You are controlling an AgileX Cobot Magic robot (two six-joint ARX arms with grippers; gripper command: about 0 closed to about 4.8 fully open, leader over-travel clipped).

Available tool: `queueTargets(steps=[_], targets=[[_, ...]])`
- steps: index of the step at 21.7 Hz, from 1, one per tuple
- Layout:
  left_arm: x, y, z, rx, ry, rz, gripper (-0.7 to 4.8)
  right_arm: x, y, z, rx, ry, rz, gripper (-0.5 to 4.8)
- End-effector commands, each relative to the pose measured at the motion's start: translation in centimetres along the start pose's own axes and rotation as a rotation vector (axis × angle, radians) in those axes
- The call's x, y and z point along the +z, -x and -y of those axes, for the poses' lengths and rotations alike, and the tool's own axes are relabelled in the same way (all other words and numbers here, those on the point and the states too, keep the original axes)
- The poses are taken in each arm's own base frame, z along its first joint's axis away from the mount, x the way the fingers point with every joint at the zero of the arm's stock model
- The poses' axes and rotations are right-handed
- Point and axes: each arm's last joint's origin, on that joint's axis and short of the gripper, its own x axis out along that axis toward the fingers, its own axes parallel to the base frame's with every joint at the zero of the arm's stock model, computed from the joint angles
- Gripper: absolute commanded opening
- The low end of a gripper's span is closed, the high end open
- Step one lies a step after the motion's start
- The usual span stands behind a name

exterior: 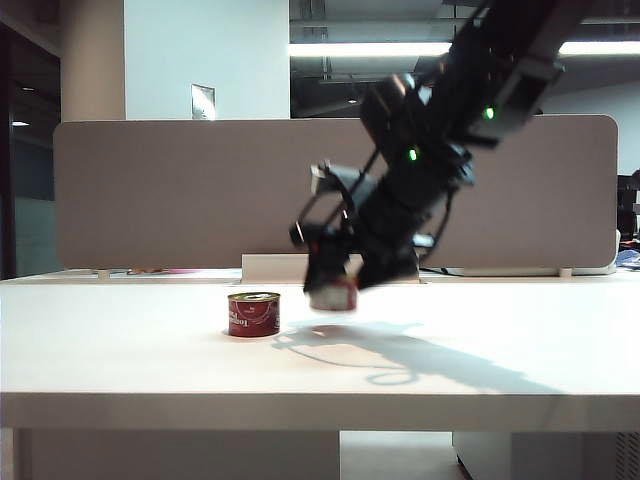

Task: Stack a can of tomatoes on the right onto the can of tomatoes on the left.

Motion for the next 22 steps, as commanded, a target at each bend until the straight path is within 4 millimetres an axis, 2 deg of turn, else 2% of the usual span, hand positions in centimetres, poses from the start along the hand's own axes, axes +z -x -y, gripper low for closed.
queueTargets(steps=[1,5,9,22], targets=[[0.1,0.0,0.0,-0.002,0.000,-0.001,-0.06,2.5,0.9,-0.8,0.022,0.035,0.055,2.60],[0.1,0.0,0.0,-0.003,0.000,-0.001,-0.06,4.1,1.3,-2.0,0.040,0.104,0.031,2.60],[0.1,0.0,0.0,-0.003,0.000,-0.001,-0.06,5.0,1.5,-2.9,0.057,0.120,0.057,2.60],[0.1,0.0,0.0,-0.003,0.000,-0.001,-0.06,5.0,0.9,-5.9,0.090,0.210,0.054,2.60]])
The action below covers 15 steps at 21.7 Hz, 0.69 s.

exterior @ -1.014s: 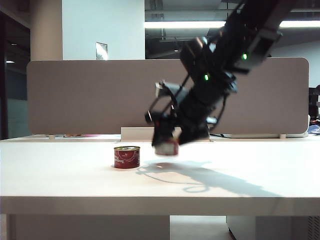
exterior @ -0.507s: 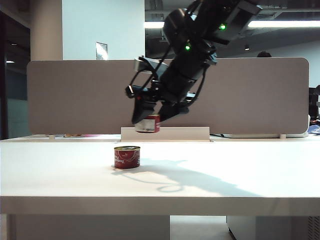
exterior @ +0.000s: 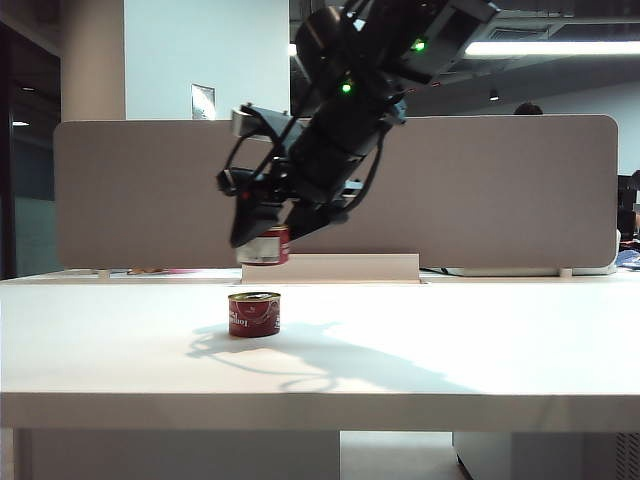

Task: Stack a can of tomatoes on the right onto the can of tomatoes on the left.

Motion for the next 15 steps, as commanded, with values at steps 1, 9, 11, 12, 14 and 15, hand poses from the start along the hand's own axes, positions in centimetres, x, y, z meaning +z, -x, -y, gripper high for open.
queueTargets(steps=[1,9,11,12,14,15], targets=[[0.1,0.0,0.0,-0.003,0.000,-0.001,-0.06,0.9,-0.1,0.1,-0.012,0.007,0.021,2.60],[0.1,0.0,0.0,-0.004,0.000,-0.001,-0.06,1.6,-1.7,0.4,0.001,-0.005,-0.095,2.60],[0.1,0.0,0.0,-0.004,0.000,-0.001,-0.06,1.8,-1.9,0.4,0.009,-0.006,-0.111,2.60],[0.1,0.0,0.0,-0.004,0.000,-0.001,-0.06,1.9,-2.0,0.4,0.011,-0.006,-0.109,2.60],[0.1,0.0,0.0,-0.003,0.000,-0.001,-0.06,2.1,-2.0,0.4,0.010,-0.006,-0.100,2.60],[0.1,0.0,0.0,-0.004,0.000,-0.001,-0.06,2.1,-2.0,0.4,0.010,-0.006,-0.098,2.60]])
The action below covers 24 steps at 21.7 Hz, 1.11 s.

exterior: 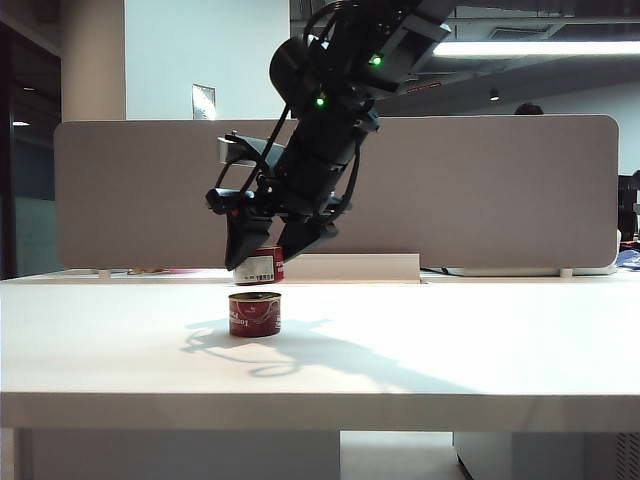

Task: Stack a can of tomatoes on the right onto the can of tomatoes on the left.

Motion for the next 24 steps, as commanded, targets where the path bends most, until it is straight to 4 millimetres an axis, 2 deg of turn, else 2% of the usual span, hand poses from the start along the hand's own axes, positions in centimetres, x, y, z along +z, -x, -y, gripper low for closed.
queueTargets(steps=[1,10,24], targets=[[0.06,0.02,0.01,-0.004,0.000,-0.001,-0.06,0.74,0.47,-0.01,0.000,-0.002,0.043,2.60],[0.05,0.02,0.01,-0.003,0.000,-0.001,-0.06,0.14,-0.41,-0.14,0.018,-0.003,0.020,2.60],[0.05,0.02,0.01,-0.003,-0.001,-0.001,-0.06,0.01,-0.49,-0.19,0.019,-0.003,0.011,2.60]])
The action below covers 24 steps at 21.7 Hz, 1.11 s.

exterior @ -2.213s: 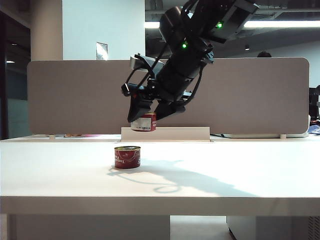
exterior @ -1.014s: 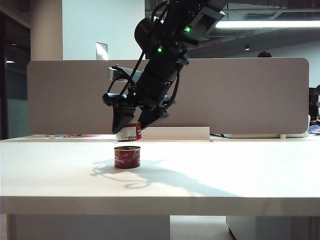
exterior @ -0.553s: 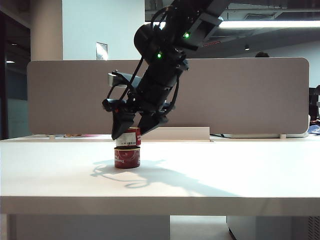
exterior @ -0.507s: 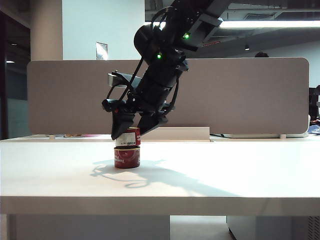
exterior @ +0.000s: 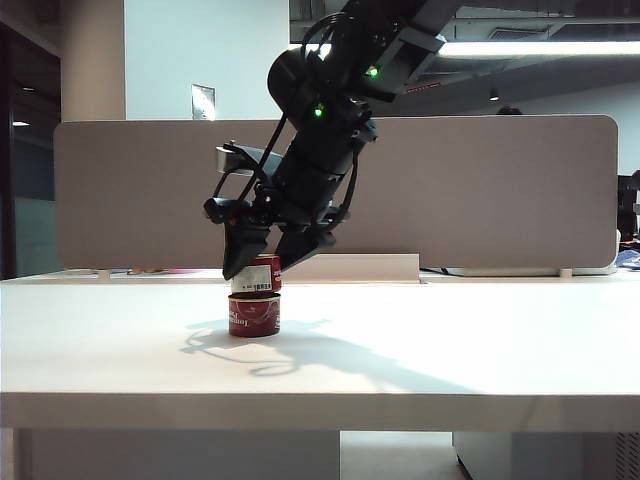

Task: Stack a can of tomatoes on the right onto the can of tomatoes on the left.

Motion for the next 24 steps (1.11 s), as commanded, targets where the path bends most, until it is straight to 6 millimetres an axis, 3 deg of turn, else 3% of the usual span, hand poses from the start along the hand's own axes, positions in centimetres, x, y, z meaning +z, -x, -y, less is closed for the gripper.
queueTargets(steps=[1,7,10,15,18,22,24], targets=[[0.1,0.0,0.0,-0.003,-0.003,-0.001,-0.06,0.5,0.4,-0.1,0.003,0.002,0.025,2.61],[0.1,0.0,0.0,-0.001,-0.019,-0.001,-0.06,0.3,0.4,-0.1,0.005,0.001,0.006,2.67],[0.1,0.0,-0.1,0.023,-0.019,-0.001,-0.06,0.2,0.4,-0.1,0.007,0.000,-0.008,3.60],[0.1,0.0,-0.1,0.024,-0.019,-0.001,-0.06,0.2,0.4,-0.1,0.010,0.000,-0.010,3.85],[0.1,0.0,-0.1,0.024,-0.019,-0.001,-0.06,0.3,0.4,-0.2,0.038,0.001,0.001,4.79],[0.1,0.0,-0.1,0.024,-0.018,-0.002,-0.06,0.9,1.2,-0.2,0.041,0.004,0.032,4.79],[0.1,0.0,-0.1,0.024,-0.019,-0.001,-0.06,1.8,2.7,-0.1,0.029,0.012,0.069,4.79]])
